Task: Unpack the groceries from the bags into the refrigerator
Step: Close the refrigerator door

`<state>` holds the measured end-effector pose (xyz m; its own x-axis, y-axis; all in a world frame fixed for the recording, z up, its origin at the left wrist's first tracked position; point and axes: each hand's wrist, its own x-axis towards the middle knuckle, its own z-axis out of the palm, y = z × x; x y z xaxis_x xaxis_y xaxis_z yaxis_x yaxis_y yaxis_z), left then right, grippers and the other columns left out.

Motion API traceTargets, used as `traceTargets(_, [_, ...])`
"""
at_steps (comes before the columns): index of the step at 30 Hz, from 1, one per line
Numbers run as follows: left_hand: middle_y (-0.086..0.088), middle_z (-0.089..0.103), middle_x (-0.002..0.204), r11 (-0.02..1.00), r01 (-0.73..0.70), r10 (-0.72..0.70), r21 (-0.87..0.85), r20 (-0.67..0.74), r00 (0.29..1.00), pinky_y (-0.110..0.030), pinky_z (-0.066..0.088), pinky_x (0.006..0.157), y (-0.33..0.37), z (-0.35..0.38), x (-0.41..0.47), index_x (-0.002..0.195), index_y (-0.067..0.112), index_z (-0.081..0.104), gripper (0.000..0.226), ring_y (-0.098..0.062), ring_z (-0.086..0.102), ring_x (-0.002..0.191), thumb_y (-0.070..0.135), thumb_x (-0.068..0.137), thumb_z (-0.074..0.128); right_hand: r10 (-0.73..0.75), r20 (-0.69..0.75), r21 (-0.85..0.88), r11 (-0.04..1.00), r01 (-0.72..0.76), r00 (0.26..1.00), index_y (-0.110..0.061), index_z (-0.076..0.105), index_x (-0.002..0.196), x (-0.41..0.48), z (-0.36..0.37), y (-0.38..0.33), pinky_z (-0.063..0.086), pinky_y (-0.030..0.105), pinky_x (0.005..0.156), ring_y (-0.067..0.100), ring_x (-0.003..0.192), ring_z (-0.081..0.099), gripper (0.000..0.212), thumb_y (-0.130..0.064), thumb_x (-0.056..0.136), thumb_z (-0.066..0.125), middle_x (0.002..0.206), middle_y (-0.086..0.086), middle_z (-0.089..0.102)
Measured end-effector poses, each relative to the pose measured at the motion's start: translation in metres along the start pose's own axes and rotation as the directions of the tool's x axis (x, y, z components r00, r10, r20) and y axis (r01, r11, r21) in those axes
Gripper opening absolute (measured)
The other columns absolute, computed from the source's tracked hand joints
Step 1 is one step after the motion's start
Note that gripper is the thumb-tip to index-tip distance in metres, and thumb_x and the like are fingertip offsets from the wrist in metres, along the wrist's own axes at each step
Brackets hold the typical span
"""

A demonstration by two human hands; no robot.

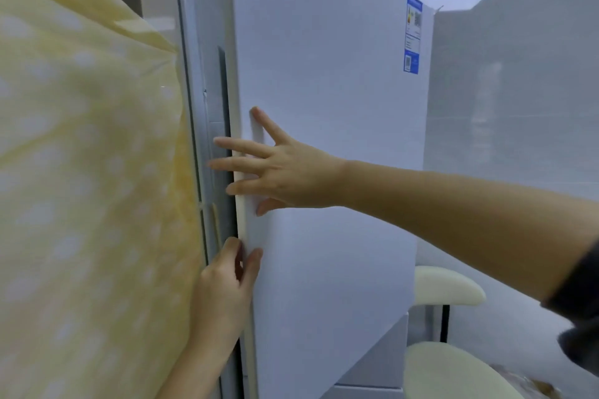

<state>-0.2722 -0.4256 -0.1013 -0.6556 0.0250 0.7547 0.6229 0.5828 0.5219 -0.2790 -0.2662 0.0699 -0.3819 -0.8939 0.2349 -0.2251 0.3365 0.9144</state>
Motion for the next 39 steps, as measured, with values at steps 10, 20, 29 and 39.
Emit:
traceTargets(10, [0.005,0.041,0.055,0.997,0.078,-0.077,-0.020,0.056,0.995,-0.026,0.024,0.044,-0.090,0.029,0.076,0.070,0.024,0.036,0.034,-0.012,0.038,0.046,0.043,0.097,0.046,0.477,0.286,-0.017,0.870,-0.493,0.831,-0.038,-0.006,0.154,-0.021,0.089,-0.005,0.024,0.082,0.095,0.047,0.147,-0.007,0.128,-0.062,0.062,0.080,0.163,0.012,-0.011])
traceTargets(20, [0.001,0.058,0.073,0.961,0.269,-0.269,-0.064,0.000,0.963,-0.031,0.036,0.050,-0.137,0.080,0.127,0.092,0.016,0.050,0.029,-0.021,0.055,0.063,0.044,0.098,0.047,0.680,0.647,-0.038,0.481,-0.876,0.346,-0.037,-0.054,0.124,-0.047,0.164,0.007,0.018,0.081,0.100,0.049,0.138,-0.033,0.146,-0.068,0.064,0.075,0.138,0.010,-0.057])
traceTargets(29, [-0.016,0.053,0.130,0.904,0.416,-0.413,-0.102,0.055,0.909,-0.041,0.046,0.089,-0.162,0.134,0.175,0.133,0.004,0.043,0.060,-0.035,0.054,0.115,0.036,0.088,0.068,0.647,0.738,-0.100,0.386,-0.917,0.192,-0.032,-0.061,0.113,-0.020,0.204,0.020,0.015,0.084,0.098,0.054,0.130,-0.040,0.146,-0.065,0.070,0.074,0.120,0.014,-0.068])
traceTargets(39, [-0.017,0.052,0.137,0.890,0.449,-0.450,-0.075,0.013,0.893,-0.046,0.043,0.099,-0.172,0.161,0.193,0.138,0.004,0.041,0.062,-0.036,0.048,0.125,0.037,0.090,0.064,0.647,0.744,-0.126,0.381,-0.916,0.167,-0.033,-0.060,0.116,-0.013,0.225,0.024,0.012,0.087,0.094,0.054,0.129,-0.041,0.148,-0.061,0.068,0.078,0.120,0.014,-0.068])
